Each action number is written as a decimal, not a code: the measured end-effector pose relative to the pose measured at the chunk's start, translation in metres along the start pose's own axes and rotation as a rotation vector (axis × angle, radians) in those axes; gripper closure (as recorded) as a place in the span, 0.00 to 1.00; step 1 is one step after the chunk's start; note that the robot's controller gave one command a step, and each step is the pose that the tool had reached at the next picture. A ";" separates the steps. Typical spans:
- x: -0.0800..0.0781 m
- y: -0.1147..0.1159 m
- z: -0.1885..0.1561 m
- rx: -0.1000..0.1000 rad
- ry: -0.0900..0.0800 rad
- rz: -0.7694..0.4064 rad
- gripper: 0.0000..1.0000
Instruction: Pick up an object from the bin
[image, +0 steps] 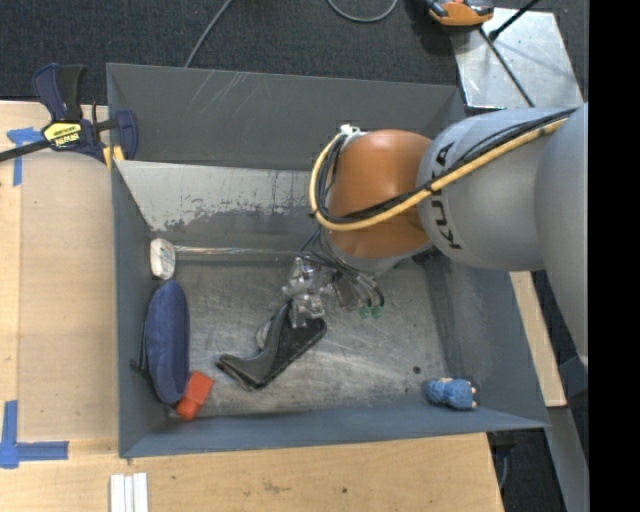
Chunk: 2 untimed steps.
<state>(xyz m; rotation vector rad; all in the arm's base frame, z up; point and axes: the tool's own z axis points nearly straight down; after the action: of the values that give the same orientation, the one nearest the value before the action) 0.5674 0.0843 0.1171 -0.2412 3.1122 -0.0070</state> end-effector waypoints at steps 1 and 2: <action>-0.004 -0.002 -0.196 -0.007 0.006 -0.274 1.00; 0.016 0.021 -0.077 -0.012 0.022 -0.466 1.00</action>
Offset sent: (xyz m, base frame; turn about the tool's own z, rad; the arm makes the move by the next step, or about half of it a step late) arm -0.0015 -0.0008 0.1914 -0.2753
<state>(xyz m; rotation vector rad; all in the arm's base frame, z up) 0.5473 0.1027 0.1935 -0.9612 2.9951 0.0026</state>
